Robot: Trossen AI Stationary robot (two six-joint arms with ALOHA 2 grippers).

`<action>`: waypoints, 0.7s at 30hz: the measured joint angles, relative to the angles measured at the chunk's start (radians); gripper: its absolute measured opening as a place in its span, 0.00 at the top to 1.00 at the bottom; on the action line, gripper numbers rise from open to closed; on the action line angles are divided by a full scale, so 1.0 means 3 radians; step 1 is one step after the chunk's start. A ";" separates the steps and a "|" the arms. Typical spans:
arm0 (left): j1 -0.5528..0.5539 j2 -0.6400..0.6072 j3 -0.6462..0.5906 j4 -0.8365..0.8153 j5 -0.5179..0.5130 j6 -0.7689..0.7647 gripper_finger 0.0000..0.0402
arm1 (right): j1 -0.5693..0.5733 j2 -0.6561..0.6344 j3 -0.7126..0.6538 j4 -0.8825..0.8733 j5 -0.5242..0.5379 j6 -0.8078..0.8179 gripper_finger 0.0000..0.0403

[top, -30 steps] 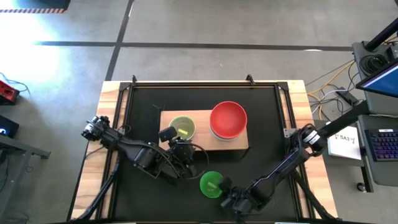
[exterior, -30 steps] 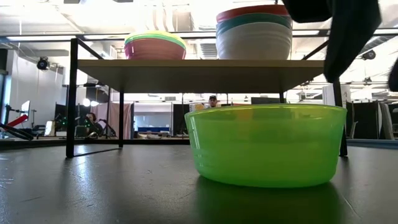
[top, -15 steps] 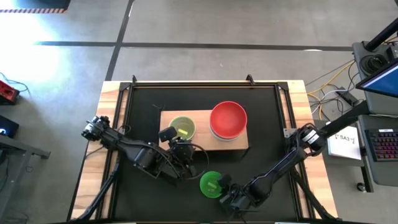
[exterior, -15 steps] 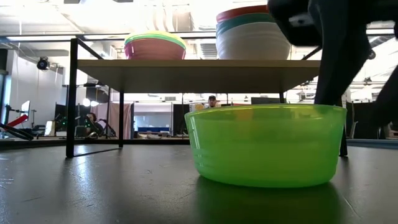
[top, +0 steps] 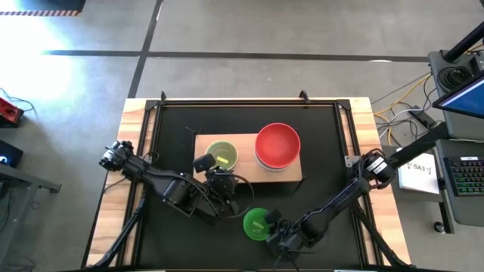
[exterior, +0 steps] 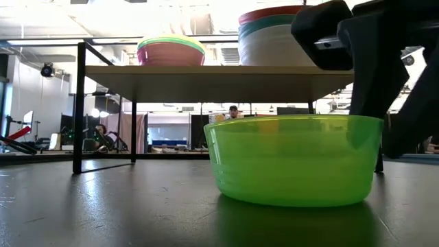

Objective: Place and stack bowls onto a shelf
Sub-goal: Stack the small light green bowl on top of the small yellow bowl on the shelf

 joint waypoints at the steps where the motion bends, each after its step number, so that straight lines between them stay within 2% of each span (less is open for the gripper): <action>1: 0.0000 0.0000 0.0000 0.0000 0.0000 0.0000 0.68 | 0.0000 0.0000 -0.0025 0.0062 -0.0011 0.0000 0.82; 10: 0.0000 0.0000 0.0000 0.0001 0.0000 0.0001 0.68 | -0.0015 0.0000 -0.0163 0.0172 -0.0012 -0.0042 0.86; 16: 0.0017 0.0000 0.0000 0.0060 0.0012 0.0125 0.68 | -0.0015 0.0000 -0.0164 0.0162 -0.0012 -0.0084 0.96; 21: 0.0080 0.0000 0.0077 0.0132 0.0109 0.0204 0.68 | -0.0015 -0.0004 -0.0164 0.0110 -0.0018 -0.0089 0.98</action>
